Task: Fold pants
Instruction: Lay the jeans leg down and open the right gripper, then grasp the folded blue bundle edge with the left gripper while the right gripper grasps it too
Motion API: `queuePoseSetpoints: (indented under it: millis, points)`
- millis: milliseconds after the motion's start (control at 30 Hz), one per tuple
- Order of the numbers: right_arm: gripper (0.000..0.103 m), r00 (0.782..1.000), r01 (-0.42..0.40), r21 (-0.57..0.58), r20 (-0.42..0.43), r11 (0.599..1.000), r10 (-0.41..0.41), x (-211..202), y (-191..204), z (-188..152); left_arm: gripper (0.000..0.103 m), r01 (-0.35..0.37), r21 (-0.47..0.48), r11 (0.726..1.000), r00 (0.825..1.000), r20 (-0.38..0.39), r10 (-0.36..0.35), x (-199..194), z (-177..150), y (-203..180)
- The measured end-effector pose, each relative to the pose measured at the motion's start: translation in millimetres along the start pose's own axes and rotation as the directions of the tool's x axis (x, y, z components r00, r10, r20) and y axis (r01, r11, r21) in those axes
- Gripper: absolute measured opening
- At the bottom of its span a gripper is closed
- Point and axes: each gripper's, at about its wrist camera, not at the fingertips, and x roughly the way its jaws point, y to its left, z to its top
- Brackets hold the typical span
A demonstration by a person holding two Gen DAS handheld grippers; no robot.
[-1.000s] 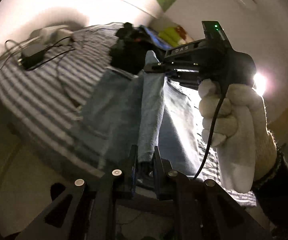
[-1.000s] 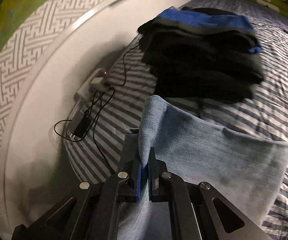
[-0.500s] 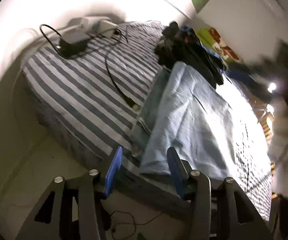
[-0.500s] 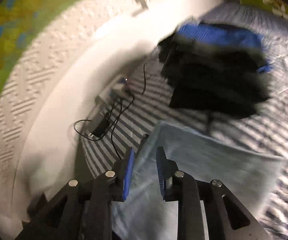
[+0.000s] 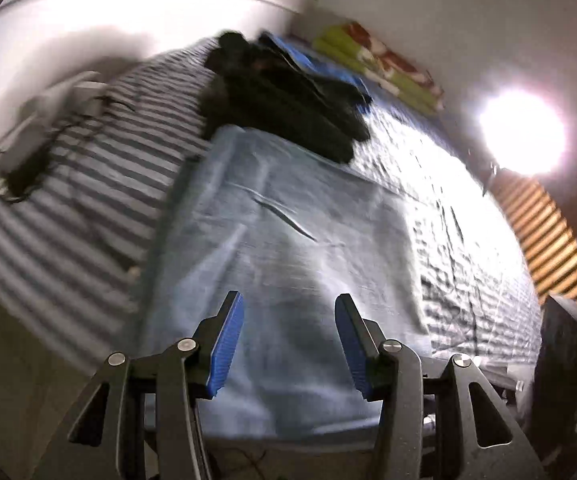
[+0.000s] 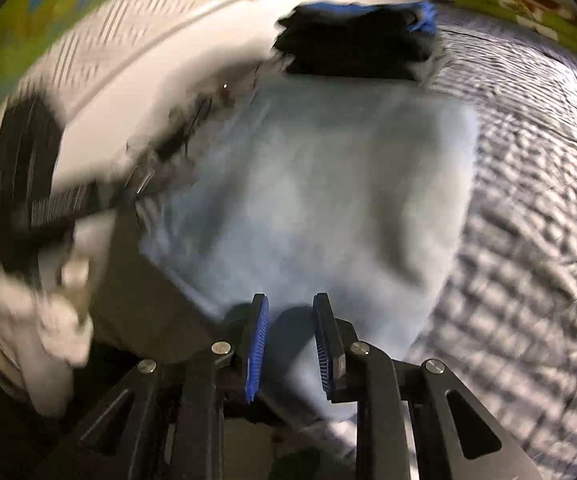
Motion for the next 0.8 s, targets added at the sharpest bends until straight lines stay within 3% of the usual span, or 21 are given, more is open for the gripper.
queuePoseSetpoints:
  millis: [67, 100, 133, 200, 267, 367, 500, 567, 667, 700, 800]
  points:
    - [0.021, 0.999, 0.049, -0.059, -0.006, 0.997, -0.050, 7.6, 11.1, -12.6, 0.051, -0.152, 0.152, 0.977, 0.987, -0.023, 0.157, 24.4, -4.5, -9.6]
    - [0.021, 0.998, 0.066, -0.092, 0.002, 0.994, -0.066, 6.6, 15.3, -15.5, 0.051, -0.212, 0.189, 0.959, 0.974, -0.033, 0.222, 34.5, -6.7, -7.6]
    - [0.021, 0.998, 0.061, -0.109, -0.008, 0.992, -0.062, 5.0, 17.1, -15.7, 0.053, -0.228, 0.188, 0.955, 0.969, -0.048, 0.241, 40.1, -8.1, -0.5]
    - [0.021, 0.999, 0.002, -0.112, -0.034, 0.994, -0.006, -3.9, 13.5, -13.4, 0.052, -0.185, 0.085, 0.979, 0.979, -0.068, 0.191, 33.2, -4.7, 17.3]
    - [0.021, 0.999, -0.039, -0.121, -0.021, 0.992, 0.036, -23.0, 5.0, -8.1, 0.051, -0.191, 0.042, 0.981, 0.980, -0.052, 0.193, 17.1, 1.1, 23.6]
    - [0.021, 0.999, 0.008, -0.144, 0.045, 0.990, -0.002, -48.1, -6.9, 3.7, 0.051, -0.212, 0.081, 0.974, 0.977, -0.007, 0.213, -5.5, 7.9, 15.4]
    - [0.037, 0.979, 0.120, -0.076, 0.176, 0.990, -0.106, -61.1, -32.5, 26.3, 0.051, -0.170, 0.145, 0.975, 0.985, 0.019, 0.169, -10.6, 14.6, -12.6]
    - [0.040, 0.968, 0.143, -0.014, 0.212, 0.990, -0.137, -58.5, -45.8, 35.9, 0.051, -0.141, 0.230, 0.963, 0.990, 0.007, 0.143, -0.5, 13.5, -36.7]
    - [0.042, 0.971, 0.156, 0.064, 0.174, 0.986, -0.165, -41.3, -64.0, 48.5, 0.051, -0.176, 0.289, 0.941, 0.982, -0.008, 0.186, 24.3, 15.8, -49.1]
    - [0.042, 0.974, 0.157, 0.104, 0.147, 0.982, -0.171, -33.2, -73.8, 52.1, 0.052, -0.177, 0.277, 0.944, 0.982, -0.019, 0.190, 32.9, 19.1, -46.6]
    - [0.049, 0.987, 0.118, 0.209, 0.079, 0.971, -0.137, -14.2, -99.4, 53.9, 0.065, -0.205, 0.201, 0.958, 0.975, -0.047, 0.218, 49.9, 31.5, -26.5]
